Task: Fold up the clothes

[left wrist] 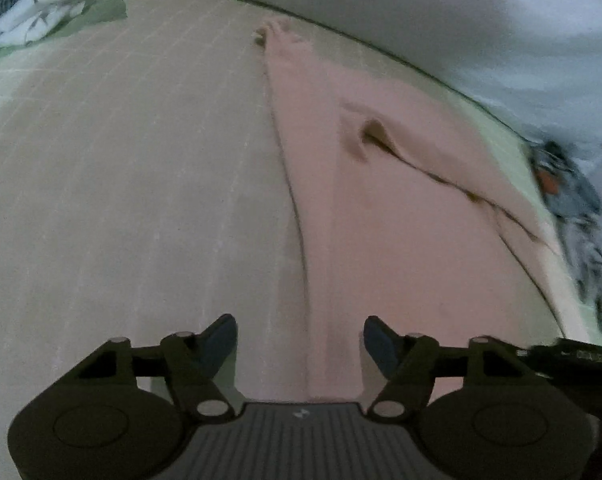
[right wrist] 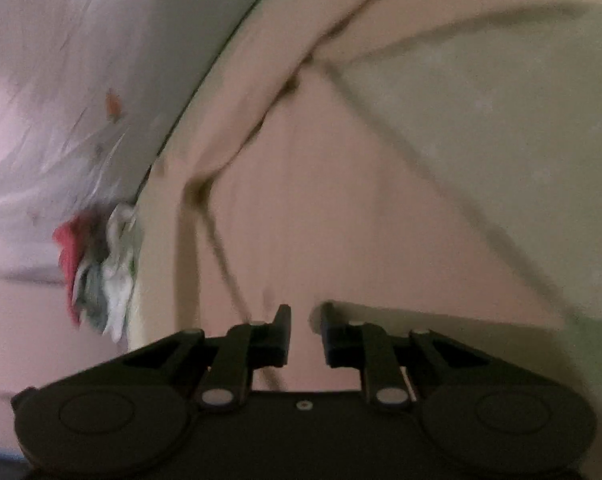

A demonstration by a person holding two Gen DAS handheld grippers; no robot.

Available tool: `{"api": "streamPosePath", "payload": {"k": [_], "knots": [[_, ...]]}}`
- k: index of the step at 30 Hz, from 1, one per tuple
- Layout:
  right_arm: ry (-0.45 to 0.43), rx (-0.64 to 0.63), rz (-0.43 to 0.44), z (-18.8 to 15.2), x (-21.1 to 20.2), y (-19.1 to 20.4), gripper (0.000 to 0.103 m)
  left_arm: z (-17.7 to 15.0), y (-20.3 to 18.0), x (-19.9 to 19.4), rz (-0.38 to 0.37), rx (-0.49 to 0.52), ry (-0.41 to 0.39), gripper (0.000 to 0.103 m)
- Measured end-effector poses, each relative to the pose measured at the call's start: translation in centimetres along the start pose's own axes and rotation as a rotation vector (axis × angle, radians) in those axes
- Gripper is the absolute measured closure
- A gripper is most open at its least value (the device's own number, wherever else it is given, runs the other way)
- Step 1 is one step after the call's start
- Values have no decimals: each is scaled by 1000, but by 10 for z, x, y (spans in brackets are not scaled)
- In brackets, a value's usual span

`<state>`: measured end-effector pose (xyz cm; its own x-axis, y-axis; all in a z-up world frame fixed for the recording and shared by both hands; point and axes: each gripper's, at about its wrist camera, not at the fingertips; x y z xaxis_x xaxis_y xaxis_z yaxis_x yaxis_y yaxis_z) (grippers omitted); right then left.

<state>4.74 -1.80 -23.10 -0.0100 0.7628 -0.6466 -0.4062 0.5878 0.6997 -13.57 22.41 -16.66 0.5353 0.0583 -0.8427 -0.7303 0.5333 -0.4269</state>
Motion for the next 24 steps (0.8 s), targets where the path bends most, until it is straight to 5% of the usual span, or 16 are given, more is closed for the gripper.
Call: {"api": "streamPosePath", "payload": {"k": [10, 12, 13, 19, 21, 24], "knots": [[129, 57, 145, -62, -3, -1, 77, -49, 20, -28, -82, -85, 63, 59], [142, 67, 164, -69, 0, 0, 85, -55, 24, -30, -112, -112, 78, 78], [147, 76, 175, -72, 3, 1, 97, -57, 27, -31, -129, -129, 81, 94], [50, 81, 407, -80, -22, 13, 98, -58, 46, -58, -294, -250, 18, 97], [69, 84, 356, -81, -24, 9, 98, -59, 54, -63, -287, -278, 14, 97], [153, 78, 217, -85, -14, 3, 98, -65, 62, -52, -176, -286, 50, 97]]}}
Point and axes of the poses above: each gripper's, at about its wrist camera, not at the fingertips, and x roughly the way its jaws point, y to its left, z to its top, and after that the axes turned 13 degrees about -x, right-handed
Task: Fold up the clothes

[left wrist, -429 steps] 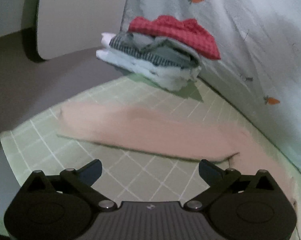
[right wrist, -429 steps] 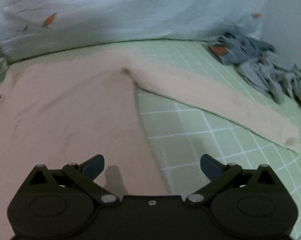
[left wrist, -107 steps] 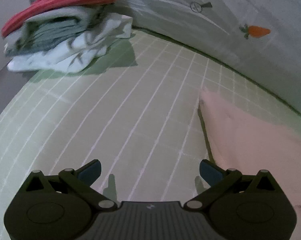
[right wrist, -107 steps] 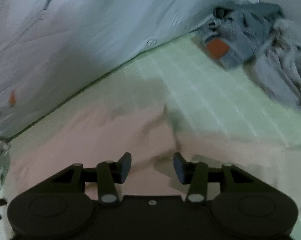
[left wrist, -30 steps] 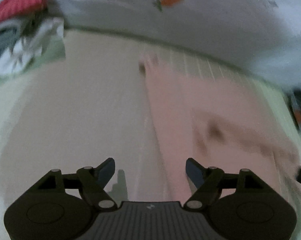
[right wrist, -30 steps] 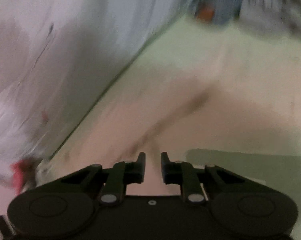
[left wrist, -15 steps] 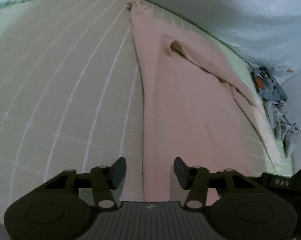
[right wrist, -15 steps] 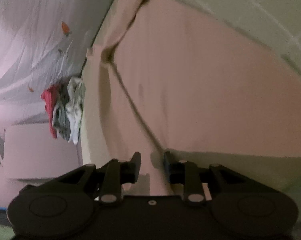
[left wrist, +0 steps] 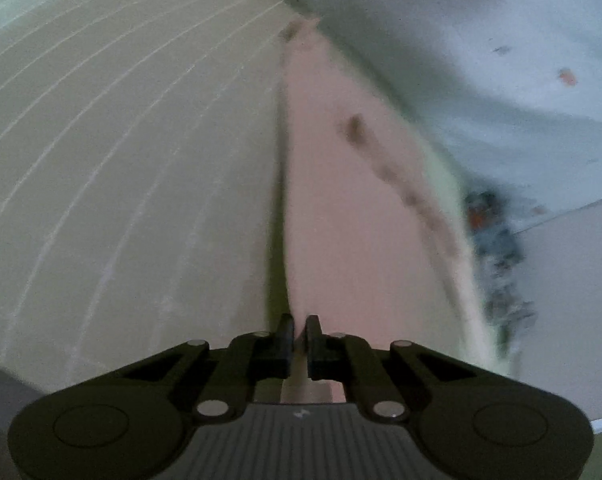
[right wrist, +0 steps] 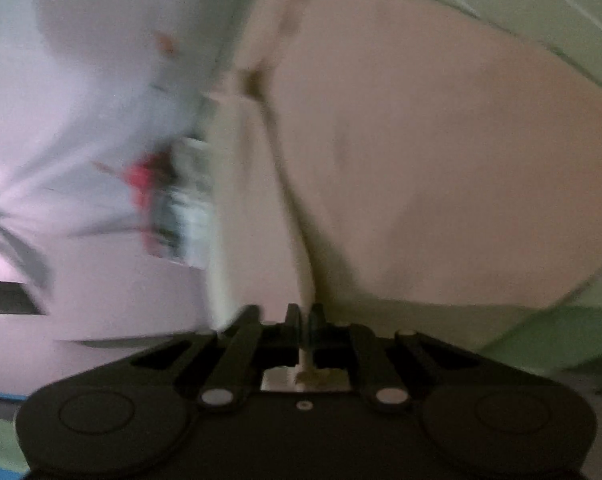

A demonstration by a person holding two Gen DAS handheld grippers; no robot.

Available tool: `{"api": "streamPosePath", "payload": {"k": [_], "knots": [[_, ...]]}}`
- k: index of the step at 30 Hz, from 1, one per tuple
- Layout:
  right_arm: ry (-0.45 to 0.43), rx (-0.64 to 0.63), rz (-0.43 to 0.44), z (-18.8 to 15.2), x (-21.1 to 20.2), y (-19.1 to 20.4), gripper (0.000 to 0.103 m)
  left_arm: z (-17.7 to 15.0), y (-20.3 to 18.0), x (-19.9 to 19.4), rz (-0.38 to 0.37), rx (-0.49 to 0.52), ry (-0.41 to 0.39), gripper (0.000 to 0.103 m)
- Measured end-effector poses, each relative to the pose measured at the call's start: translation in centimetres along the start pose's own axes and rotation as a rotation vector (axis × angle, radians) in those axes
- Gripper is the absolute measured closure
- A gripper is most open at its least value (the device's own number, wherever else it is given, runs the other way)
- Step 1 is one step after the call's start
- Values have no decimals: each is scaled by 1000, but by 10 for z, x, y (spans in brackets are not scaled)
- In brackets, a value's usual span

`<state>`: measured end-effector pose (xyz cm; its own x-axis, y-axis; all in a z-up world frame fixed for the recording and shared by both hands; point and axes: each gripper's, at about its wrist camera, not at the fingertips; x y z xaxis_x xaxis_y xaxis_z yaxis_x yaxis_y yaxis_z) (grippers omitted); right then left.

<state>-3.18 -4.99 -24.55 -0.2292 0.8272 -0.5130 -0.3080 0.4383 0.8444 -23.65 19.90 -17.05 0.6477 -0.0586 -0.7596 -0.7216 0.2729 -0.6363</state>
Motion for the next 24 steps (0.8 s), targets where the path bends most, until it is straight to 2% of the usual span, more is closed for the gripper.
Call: {"api": "streamPosePath", "payload": {"k": [2, 4, 6, 7, 8, 9, 11, 14, 16, 18, 21, 23, 24], "knots": [[48, -29, -80, 0, 4, 4, 96, 0, 5, 4, 49, -23, 9, 98], [42, -66, -108, 3, -2, 10, 91, 0, 8, 4, 74, -40, 8, 97], [35, -103, -136, 6, -8, 16, 81, 3, 3, 0, 106, -18, -21, 89], [29, -121, -149, 8, -11, 19, 68, 4, 0, -2, 122, -4, -37, 81], [5, -126, -155, 11, -16, 21, 63, 6, -5, -3, 137, 18, -55, 72], [-20, -131, -166, 15, -21, 22, 59, 8, -9, -4, 153, 40, -72, 67], [-72, -155, -217, 23, -35, 26, 56, 11, -19, -6, 182, 90, -110, 39], [-170, -213, -329, 39, -49, 33, 56, 16, -33, -6, 213, 167, -164, 20], [-234, -262, -408, 50, -62, 34, 56, 22, -38, -2, 227, 195, -186, 12], [-325, -341, -510, 60, -71, 37, 54, 28, -49, 8, 247, 223, -216, 7], [-430, -505, -681, 77, -78, 44, 51, 39, -66, 23, 274, 282, -245, 5], [-470, -609, -774, 92, -81, 48, 29, 47, -77, 32, 281, 320, -257, 4], [-474, -627, -791, 102, -84, 47, 25, 51, -82, 36, 285, 336, -263, 3]]}}
Point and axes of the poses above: each gripper's, at about its wrist camera, not at the fingertips, and x roughly the way its jaws point, y to its left, z to its top, and after that the axes turned 13 degrees about -x, right-handed
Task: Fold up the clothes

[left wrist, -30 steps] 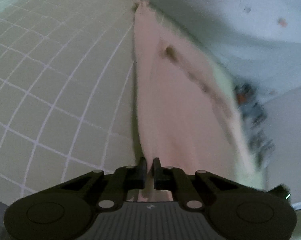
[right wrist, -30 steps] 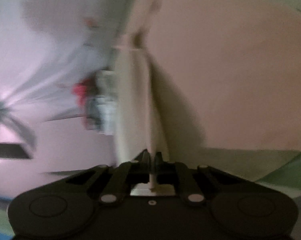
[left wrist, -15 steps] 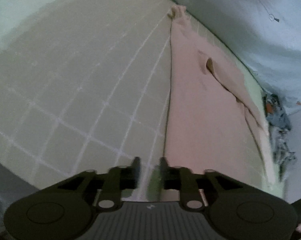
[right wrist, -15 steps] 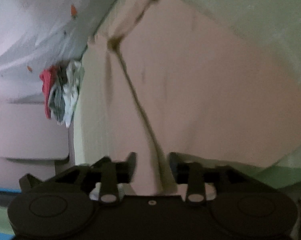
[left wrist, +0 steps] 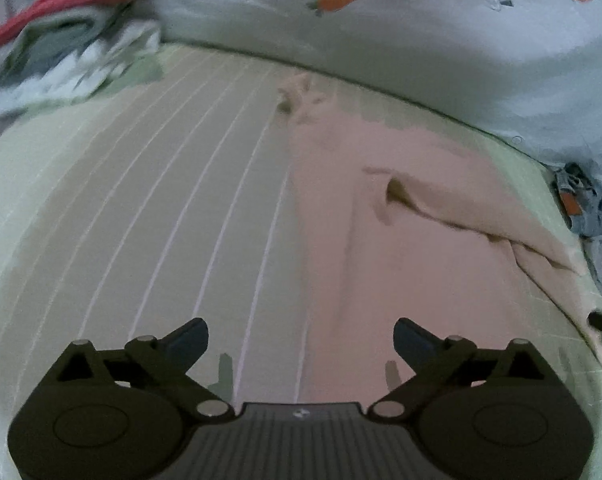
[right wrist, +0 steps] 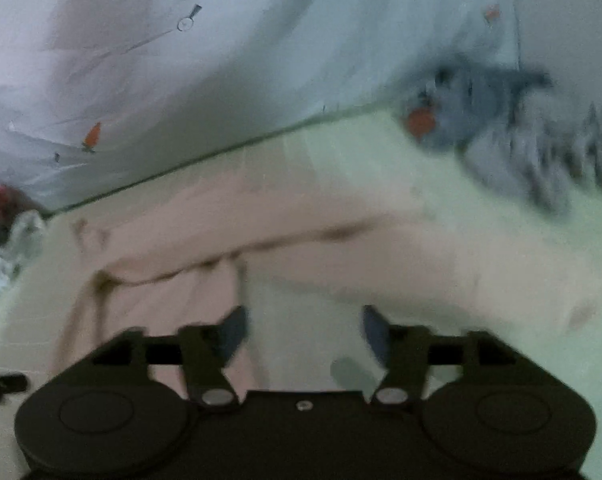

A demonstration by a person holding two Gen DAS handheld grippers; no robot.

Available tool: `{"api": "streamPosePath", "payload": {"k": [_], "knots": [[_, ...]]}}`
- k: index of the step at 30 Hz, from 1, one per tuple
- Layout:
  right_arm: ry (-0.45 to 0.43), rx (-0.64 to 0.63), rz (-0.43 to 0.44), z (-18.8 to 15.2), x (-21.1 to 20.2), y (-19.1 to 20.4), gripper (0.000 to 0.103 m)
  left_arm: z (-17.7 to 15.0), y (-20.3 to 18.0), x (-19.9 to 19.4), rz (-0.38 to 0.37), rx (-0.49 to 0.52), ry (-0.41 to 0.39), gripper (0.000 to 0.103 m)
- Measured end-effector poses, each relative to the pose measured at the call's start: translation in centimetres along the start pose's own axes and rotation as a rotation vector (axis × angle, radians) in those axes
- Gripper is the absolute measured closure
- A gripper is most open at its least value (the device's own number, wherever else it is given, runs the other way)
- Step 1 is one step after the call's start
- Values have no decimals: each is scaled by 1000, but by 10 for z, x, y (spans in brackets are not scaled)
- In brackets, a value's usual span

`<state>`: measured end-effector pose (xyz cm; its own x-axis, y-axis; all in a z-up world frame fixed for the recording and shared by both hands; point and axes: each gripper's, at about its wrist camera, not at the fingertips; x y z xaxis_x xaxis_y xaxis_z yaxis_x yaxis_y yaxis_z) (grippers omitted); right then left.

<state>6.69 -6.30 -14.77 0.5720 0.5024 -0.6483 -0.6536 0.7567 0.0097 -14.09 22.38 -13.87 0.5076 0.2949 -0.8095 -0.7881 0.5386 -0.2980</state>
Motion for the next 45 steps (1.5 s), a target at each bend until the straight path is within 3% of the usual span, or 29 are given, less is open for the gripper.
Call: {"api": "streamPosePath", "payload": {"k": [7, 12, 15, 17, 18, 21, 23, 25, 29, 32, 36, 45], "knots": [[42, 39, -70, 41, 68, -31, 22, 38, -29, 45, 29, 72, -2, 2], [58, 94, -127, 63, 116, -66, 22, 56, -39, 79, 81, 116, 51, 2], [69, 106, -131, 70, 134, -84, 31, 56, -44, 95, 105, 153, 89, 2], [83, 129, -117, 71, 145, -94, 46, 54, -47, 101, 121, 173, 103, 1], [90, 141, -108, 71, 150, -98, 48, 53, -47, 101, 123, 163, 100, 0], [97, 176, -53, 70, 156, -104, 61, 50, -47, 101, 132, 141, 92, 0], [97, 197, 19, 70, 156, -105, 85, 49, -48, 100, 141, 132, 89, 0], [73, 269, 81, 69, 154, -108, 95, 50, -49, 100, 149, 125, 95, 0], [-16, 389, 220, 71, 135, -107, 97, 57, -51, 102, 173, 116, 153, 0], [-97, 322, 320, 84, 106, -82, 97, 65, -55, 105, 204, 93, 217, 0], [-153, 284, 464, 92, 75, -44, 98, 59, -63, 93, 231, 129, 207, 0], [-105, 215, 713, 72, 23, 35, 98, 16, -66, 35, 137, 186, 171, 0]]}}
Point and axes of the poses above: each gripper's, at about its wrist camera, not at the fingertips, and x roughly the way its jaws point, y to its left, z to its top, and after that the axes turned 13 degrees about -x, right-handed
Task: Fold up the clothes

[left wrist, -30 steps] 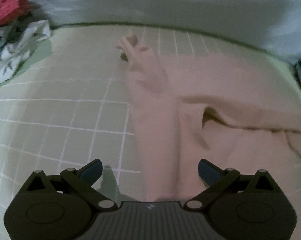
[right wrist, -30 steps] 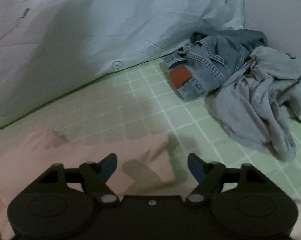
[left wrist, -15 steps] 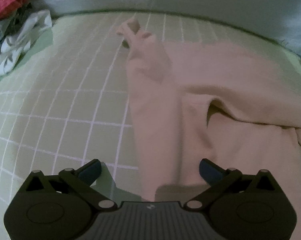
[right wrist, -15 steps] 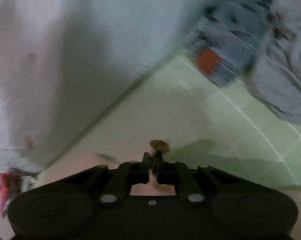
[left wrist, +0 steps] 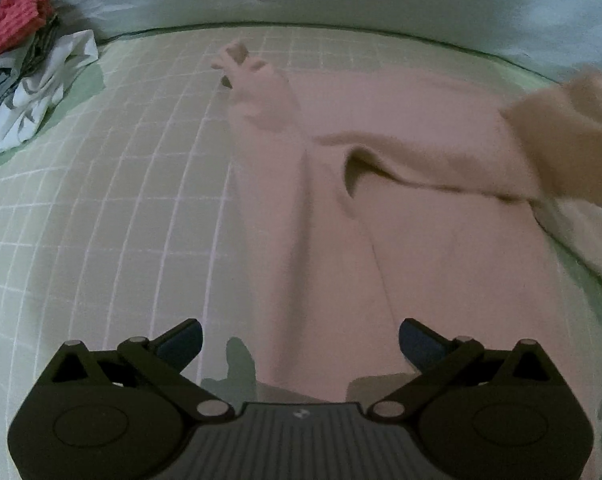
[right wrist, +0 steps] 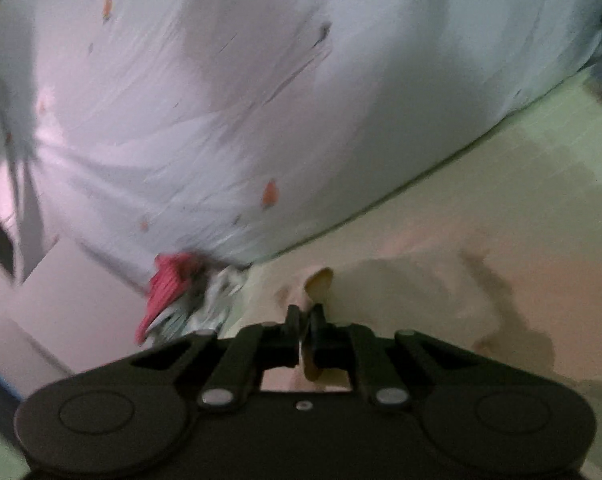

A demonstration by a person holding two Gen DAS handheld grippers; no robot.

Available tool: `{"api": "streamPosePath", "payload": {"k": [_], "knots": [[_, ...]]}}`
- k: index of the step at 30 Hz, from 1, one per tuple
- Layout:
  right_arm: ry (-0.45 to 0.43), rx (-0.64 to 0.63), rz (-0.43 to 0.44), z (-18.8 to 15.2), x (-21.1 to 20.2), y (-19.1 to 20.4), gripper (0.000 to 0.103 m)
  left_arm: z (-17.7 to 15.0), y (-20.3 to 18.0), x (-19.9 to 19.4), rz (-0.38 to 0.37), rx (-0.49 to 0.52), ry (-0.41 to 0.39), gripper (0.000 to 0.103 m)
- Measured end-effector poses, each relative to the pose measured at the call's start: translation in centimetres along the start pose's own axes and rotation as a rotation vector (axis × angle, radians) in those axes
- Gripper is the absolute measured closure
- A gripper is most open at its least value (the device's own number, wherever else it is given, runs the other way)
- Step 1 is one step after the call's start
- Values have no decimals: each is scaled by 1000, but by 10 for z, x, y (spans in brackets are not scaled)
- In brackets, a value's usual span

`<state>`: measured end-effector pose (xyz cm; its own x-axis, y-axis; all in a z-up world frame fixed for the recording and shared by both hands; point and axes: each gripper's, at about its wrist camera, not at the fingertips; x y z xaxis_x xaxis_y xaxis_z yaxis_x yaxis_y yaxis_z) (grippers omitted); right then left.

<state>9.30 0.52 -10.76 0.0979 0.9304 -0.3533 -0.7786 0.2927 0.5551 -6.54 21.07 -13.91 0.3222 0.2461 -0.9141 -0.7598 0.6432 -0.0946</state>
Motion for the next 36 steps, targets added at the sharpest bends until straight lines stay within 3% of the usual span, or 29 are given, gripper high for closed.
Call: {"api": "streamPosePath", "payload": {"k": [13, 36], "knots": [[124, 22, 188, -43, -6, 52, 98, -44, 16, -22, -7, -19, 2, 0], [289, -35, 298, -95, -23, 91, 98, -87, 38, -28, -3, -68, 64, 0]]}}
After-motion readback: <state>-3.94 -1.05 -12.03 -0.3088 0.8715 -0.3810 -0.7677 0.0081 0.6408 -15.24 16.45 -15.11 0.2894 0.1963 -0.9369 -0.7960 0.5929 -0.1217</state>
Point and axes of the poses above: each gripper's, at about its wrist camera, not at the fingertips, and x roughly the way its jaws point, y to its left, z to its top, and after that the axes turned 13 degrees about -x, right-handed
